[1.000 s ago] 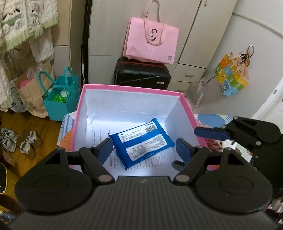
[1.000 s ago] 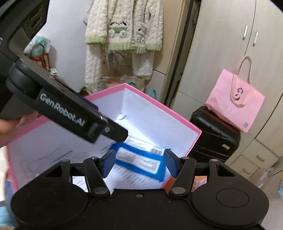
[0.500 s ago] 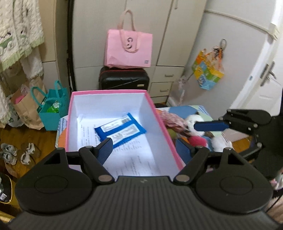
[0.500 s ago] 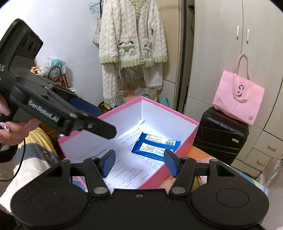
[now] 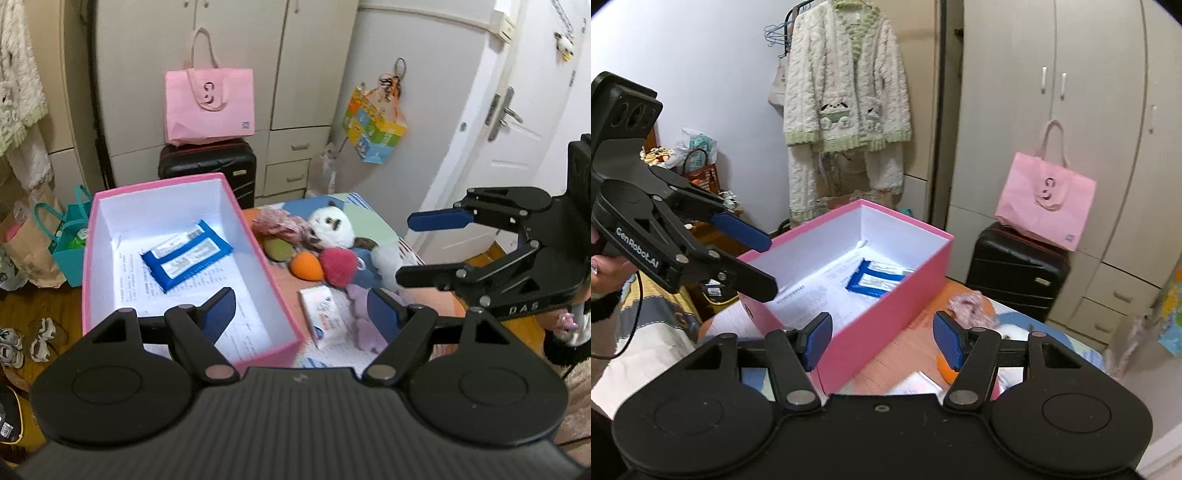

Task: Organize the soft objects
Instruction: 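Grasp the white tissue pack with the left gripper while the right grasps the mesh puff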

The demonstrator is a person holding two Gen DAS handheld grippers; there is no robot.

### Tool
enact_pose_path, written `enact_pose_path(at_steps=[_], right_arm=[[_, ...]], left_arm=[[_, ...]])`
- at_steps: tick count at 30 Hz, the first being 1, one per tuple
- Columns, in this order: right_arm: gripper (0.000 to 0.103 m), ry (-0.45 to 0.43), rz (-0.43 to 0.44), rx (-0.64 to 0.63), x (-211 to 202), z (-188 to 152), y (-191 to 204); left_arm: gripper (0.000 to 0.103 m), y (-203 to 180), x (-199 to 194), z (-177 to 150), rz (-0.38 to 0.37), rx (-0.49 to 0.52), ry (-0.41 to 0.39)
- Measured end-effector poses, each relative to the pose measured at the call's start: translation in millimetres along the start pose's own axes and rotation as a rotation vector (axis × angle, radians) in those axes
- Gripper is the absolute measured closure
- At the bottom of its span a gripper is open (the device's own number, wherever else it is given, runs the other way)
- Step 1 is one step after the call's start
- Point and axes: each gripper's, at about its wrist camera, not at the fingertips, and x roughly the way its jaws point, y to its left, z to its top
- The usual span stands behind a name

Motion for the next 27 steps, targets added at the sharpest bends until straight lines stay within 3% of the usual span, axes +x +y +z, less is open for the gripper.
enact_pose_path(at_steps=[13, 18, 22, 27], right_arm=[[0.037, 0.001, -0.062, 0.046, -38, -59, -12], [0.037, 0.023, -0.086, 0.086, -38, -83, -23], [0.036, 0.035, -0.088, 0.119, -37, -101, -33], [0.035, 0.030, -0.103, 0.151, -26, -123, -48]], left_arm=[[0.025, -52, 18, -29, -0.025, 0.097, 0.043], [0.025, -72, 42, -48, 0.050, 0.179, 0.053], [0.025, -79, 61, -57, 0.041, 0.188, 0.069], [0.025, -90, 79, -61, 0.066, 0.218, 0.032]])
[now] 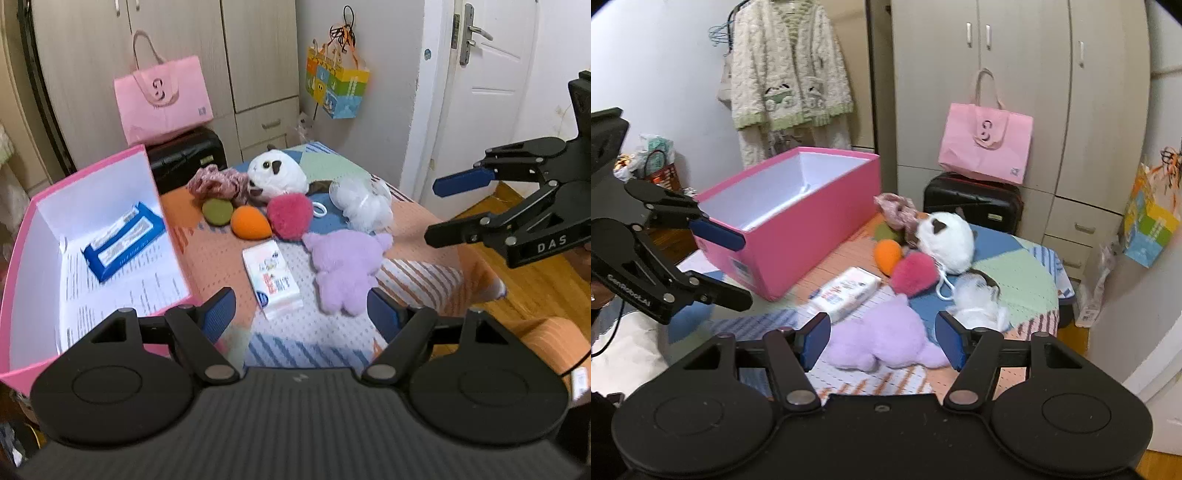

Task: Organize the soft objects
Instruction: 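Grasp the white tissue pack with the left gripper while the right grasps the mesh puff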

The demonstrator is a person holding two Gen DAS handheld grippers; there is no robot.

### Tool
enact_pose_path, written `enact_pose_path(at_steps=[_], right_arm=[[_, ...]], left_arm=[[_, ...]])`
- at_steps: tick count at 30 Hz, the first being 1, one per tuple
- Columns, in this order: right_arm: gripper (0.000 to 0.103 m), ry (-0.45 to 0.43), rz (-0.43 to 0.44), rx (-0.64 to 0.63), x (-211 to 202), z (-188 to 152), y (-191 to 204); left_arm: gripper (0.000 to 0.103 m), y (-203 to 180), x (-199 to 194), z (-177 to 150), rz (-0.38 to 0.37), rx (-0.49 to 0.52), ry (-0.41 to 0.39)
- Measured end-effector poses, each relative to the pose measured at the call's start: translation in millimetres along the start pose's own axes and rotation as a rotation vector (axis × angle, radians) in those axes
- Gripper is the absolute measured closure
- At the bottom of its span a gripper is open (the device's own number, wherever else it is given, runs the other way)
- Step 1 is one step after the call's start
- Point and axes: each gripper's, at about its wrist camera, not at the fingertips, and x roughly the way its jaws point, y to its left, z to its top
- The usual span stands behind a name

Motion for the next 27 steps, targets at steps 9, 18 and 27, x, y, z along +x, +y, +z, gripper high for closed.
enact_pose_path(at_steps=[9, 18, 27], right_arm=[[0.035, -0.071, -0.134, 0.019, 42, -18, -26], [0.035, -0.117, -0.169, 0.138, 73, -20, -58], [0.035, -0.116, -0.167, 0.181, 95, -21, -69]], left_arm=[[0.029, -6, 48, 7, 0.057, -0.046, -0.013], [0.036, -19, 74, 20, 0.102, -0.074, -0.049], [0.052, -13, 114, 24, 0.195, -0.191, -0.028]])
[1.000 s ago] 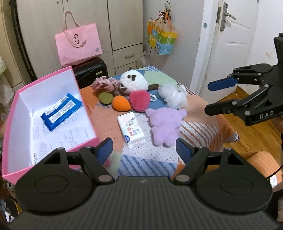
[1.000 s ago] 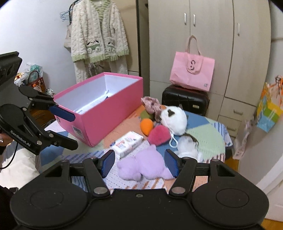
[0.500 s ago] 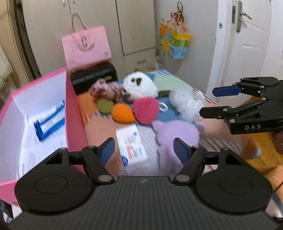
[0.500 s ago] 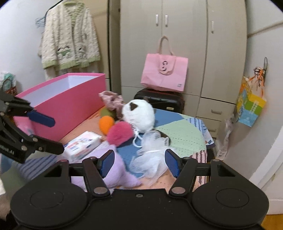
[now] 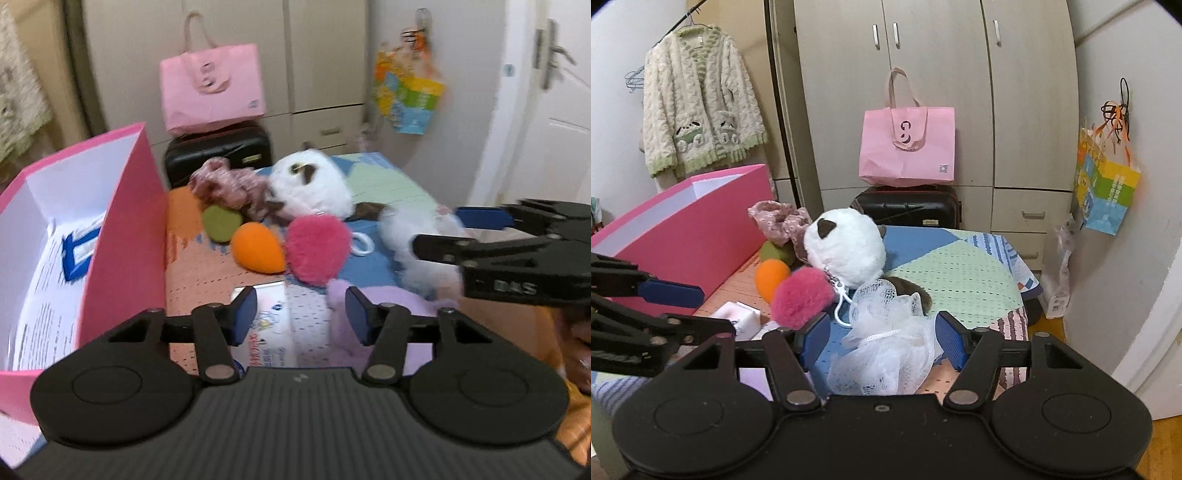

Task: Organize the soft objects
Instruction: 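Grasp the white tissue pack with the left gripper while the right grasps the mesh puff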

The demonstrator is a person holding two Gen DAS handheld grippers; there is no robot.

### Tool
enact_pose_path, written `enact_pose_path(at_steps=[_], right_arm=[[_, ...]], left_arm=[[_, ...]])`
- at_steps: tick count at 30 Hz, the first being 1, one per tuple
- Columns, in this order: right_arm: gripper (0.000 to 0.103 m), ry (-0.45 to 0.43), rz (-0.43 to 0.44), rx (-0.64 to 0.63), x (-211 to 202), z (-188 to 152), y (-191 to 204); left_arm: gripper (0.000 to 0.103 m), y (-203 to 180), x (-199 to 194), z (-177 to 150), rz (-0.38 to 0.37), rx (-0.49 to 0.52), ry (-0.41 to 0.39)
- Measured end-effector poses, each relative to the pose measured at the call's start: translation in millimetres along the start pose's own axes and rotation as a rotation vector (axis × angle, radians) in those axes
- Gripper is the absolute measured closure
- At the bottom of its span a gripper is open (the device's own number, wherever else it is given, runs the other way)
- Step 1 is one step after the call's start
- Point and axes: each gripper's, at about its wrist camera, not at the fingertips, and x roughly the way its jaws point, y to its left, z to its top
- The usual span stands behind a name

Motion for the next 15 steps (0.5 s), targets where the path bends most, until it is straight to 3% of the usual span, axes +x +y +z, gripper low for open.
enact_pose_path(at_steps=[8, 11, 15], right_arm=[[0.030, 0.027, -0.043, 0.018, 15, -4, -7], [0.030, 0.037, -0.035, 0.037, 18, -6, -10], [0.030, 0.051, -0.012, 0.074, 21, -11, -14]], left_arm=[[0.053, 10, 29, -7, 0.113, -0.058, 0.031], [0.052, 19, 37, -11, 0.068, -0.115, 0.090], [0.052, 21, 34, -18, 0.092, -0.130, 0.067]])
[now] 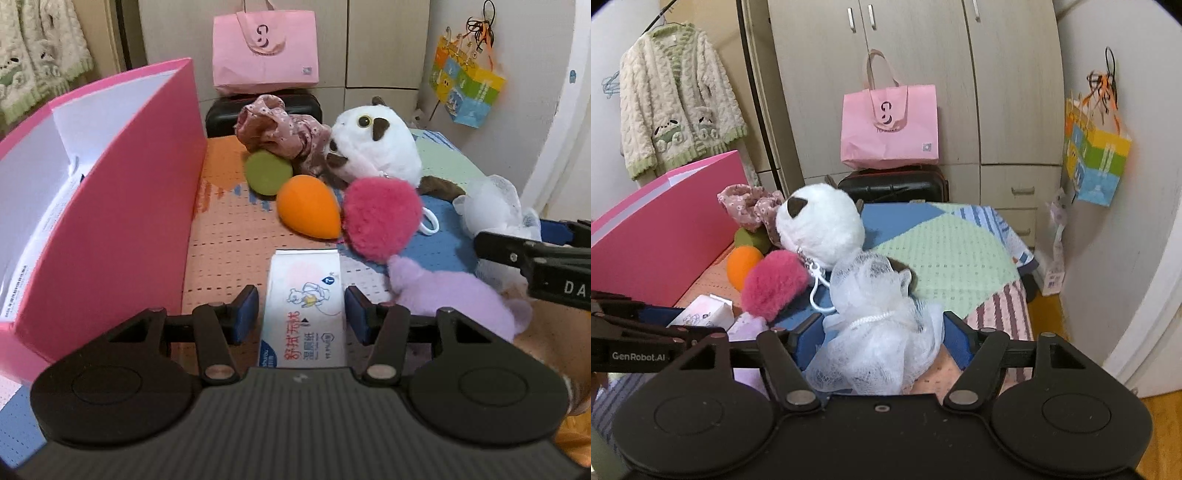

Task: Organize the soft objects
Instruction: 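Grasp the white tissue pack with the left gripper while the right grasps the mesh puff, then carry the tissue pack and mesh puff in both grippers over the pink box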

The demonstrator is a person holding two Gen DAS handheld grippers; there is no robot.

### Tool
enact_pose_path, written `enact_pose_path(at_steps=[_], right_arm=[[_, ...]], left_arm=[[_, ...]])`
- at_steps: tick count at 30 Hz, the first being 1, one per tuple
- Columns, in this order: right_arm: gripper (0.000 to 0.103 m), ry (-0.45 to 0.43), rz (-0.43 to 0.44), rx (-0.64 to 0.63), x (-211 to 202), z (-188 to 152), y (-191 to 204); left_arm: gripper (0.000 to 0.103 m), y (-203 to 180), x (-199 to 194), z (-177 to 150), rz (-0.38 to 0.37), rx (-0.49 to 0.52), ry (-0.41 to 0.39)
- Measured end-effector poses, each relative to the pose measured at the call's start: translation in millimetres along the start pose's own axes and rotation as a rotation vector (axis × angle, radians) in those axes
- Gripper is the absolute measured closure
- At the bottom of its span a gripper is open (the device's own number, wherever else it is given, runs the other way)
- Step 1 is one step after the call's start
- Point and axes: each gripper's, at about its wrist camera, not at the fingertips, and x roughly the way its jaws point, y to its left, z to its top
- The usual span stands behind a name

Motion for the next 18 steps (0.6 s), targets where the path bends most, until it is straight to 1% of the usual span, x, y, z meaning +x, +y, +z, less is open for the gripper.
enact_pose_path(at_steps=[2, 4, 7, 10, 14, 18], right_arm=[[0.038, 0.001, 0.006, 0.011, 0, -2, 0], [0.048, -0.011, -0.004, 0.015, -1, -5, 1], [0.060, -0.035, -0.001, 0.003, -6, -10, 4], [0.064, -0.054, -0.001, -0.019, -8, -14, 9], [0.066, -0.075, -0.010, -0.026, -8, -15, 14], [0.066, -0.107, -0.026, -0.036, -12, -13, 18]], left_arm=[[0.052, 0, 0, -3, -0.001, -0.008, -0.013], [0.052, 0, -1, -6, 0.001, -0.012, -0.031], [0.056, 0, -2, -10, 0.008, -0.009, -0.059], [0.063, -2, -4, -14, 0.015, -0.007, -0.089], [0.064, -2, -5, -17, 0.016, -0.004, -0.111], [0.064, 3, -7, -17, 0.000, -0.024, -0.115]])
